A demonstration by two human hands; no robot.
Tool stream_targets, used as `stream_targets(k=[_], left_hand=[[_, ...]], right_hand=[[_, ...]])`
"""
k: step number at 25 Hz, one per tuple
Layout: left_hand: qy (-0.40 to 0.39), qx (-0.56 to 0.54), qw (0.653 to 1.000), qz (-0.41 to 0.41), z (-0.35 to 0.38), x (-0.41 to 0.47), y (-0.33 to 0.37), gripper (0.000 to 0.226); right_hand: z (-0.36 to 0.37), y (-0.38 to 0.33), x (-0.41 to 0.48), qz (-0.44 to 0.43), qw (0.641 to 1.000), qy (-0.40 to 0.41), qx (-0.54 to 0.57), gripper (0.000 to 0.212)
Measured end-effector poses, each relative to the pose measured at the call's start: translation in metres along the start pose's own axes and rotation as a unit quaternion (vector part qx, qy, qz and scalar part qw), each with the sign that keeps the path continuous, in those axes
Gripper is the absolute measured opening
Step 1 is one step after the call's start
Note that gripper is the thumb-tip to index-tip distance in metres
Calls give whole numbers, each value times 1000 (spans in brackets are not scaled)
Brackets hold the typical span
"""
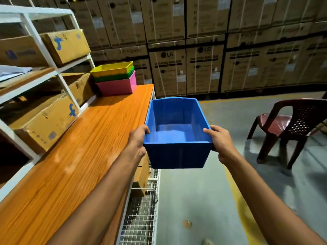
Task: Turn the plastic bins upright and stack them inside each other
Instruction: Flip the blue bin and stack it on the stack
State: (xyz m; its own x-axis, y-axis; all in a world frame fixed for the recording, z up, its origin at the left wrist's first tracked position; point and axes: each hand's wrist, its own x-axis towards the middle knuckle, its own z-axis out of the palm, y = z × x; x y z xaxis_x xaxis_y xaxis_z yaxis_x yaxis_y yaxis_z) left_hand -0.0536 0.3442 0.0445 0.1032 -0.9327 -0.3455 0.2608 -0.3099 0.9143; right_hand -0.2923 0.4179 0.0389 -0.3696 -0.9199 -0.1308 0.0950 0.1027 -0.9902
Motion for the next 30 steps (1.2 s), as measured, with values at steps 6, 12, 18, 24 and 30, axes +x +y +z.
stream_targets(k=[6,12,18,24,30], left_hand=[[21,8,998,54,83,125,45,24],[38,-1,989,142,116,235,85,29],[57,1,960,275,125,388,150,50],[79,-23,935,344,134,495,245,49],[132,-17,911,390,127,569,291,51]], right_hand=[[14,-39,175,-20,1000,-16,0,20],[63,-70,306,-54,998,-31,12,22],[161,-91,457,-126,990,-40,52,32],[251,-152,573,-168,982,-49,71,33],[324,-168,665,-182,973,-104,96,34]])
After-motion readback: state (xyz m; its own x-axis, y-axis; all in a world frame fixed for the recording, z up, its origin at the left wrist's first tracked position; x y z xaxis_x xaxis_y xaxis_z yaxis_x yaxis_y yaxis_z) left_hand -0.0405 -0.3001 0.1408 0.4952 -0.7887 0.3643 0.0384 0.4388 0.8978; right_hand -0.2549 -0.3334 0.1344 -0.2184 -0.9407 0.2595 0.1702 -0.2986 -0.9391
